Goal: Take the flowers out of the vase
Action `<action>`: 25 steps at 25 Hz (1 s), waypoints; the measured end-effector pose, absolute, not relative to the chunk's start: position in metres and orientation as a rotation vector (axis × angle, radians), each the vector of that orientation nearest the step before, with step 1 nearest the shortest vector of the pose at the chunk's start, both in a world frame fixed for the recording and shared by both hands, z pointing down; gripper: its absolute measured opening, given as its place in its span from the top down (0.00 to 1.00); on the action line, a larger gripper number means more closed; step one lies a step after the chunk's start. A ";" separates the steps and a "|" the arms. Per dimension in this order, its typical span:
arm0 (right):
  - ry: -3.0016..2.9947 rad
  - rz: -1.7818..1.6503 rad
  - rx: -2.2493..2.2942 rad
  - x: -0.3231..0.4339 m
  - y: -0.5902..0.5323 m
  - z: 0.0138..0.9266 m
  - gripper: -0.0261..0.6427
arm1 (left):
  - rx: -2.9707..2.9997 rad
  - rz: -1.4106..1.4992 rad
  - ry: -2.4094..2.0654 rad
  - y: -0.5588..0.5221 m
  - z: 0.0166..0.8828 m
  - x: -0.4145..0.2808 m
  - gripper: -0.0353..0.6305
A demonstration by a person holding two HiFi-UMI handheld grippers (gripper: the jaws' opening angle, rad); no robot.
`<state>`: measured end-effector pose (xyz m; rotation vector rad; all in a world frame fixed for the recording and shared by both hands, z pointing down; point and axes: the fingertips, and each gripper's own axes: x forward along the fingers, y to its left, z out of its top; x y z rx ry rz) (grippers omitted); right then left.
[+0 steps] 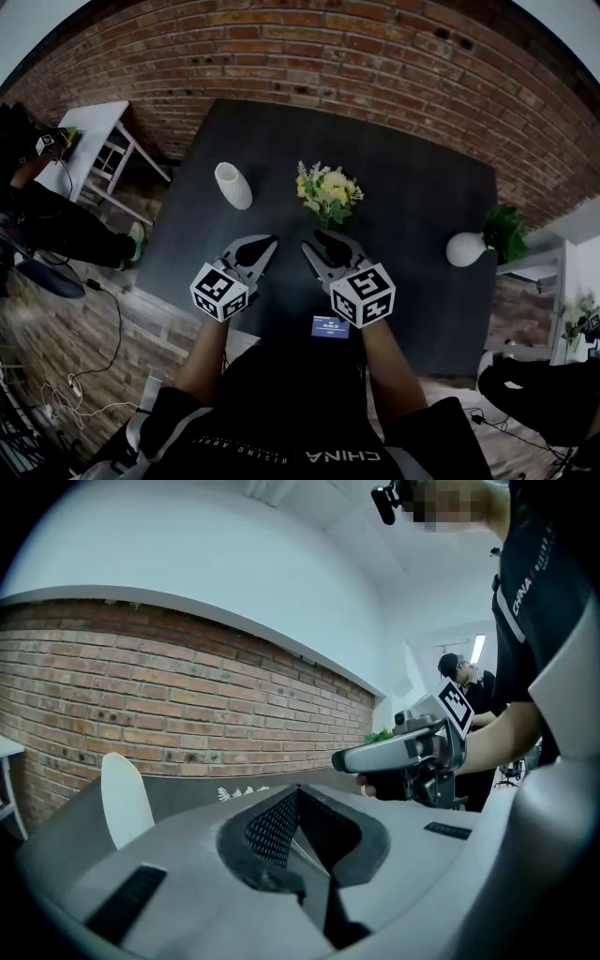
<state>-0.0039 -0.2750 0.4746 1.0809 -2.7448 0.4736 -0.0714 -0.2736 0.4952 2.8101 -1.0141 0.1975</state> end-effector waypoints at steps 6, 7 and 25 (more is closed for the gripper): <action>-2.710 0.469 1.138 0.003 -0.274 0.477 0.95 | 2.814 0.202 -0.999 -0.266 0.497 -0.070 0.94; -2.708 0.468 1.136 0.002 -0.274 0.477 0.95 | 2.815 0.201 -0.997 -0.265 0.497 -0.070 0.94; -2.666 0.473 1.144 -0.002 -0.278 0.481 0.95 | 2.818 0.174 -0.977 -0.264 0.495 -0.076 0.94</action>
